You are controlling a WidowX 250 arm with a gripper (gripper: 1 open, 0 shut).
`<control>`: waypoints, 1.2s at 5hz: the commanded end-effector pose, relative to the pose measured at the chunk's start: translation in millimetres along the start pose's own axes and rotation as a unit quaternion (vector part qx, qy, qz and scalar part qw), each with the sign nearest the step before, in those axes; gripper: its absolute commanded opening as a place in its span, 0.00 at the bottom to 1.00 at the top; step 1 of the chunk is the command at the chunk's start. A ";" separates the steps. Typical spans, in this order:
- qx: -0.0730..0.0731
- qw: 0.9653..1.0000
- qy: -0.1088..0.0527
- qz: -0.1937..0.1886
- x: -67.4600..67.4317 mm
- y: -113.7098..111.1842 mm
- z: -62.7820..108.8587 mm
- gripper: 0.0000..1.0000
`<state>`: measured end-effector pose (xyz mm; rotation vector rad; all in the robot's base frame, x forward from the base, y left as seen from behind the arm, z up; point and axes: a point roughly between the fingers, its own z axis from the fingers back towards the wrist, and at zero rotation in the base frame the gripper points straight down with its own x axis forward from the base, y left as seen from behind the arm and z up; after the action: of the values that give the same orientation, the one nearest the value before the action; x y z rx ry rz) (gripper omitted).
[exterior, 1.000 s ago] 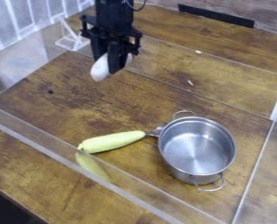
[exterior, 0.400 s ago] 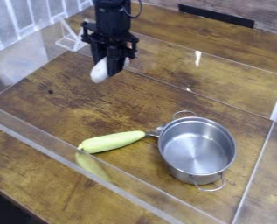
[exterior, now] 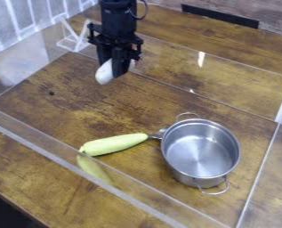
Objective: Remove the mushroom from the silver pot and put it on the table
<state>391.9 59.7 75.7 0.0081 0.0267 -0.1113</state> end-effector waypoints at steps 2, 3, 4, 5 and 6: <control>0.000 1.000 -0.029 0.006 7.6 18.5 18.2 0.00; -0.001 1.000 -0.026 0.009 -2.8 18.8 16.1 0.00; -0.002 1.000 -0.023 0.012 -14.5 18.9 11.5 0.00; -0.002 1.000 -0.018 0.014 -20.5 20.0 7.0 1.00; -0.003 1.000 -0.017 0.012 -24.6 18.8 8.2 1.00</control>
<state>366.3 73.6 49.2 -0.0256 0.0885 -0.1000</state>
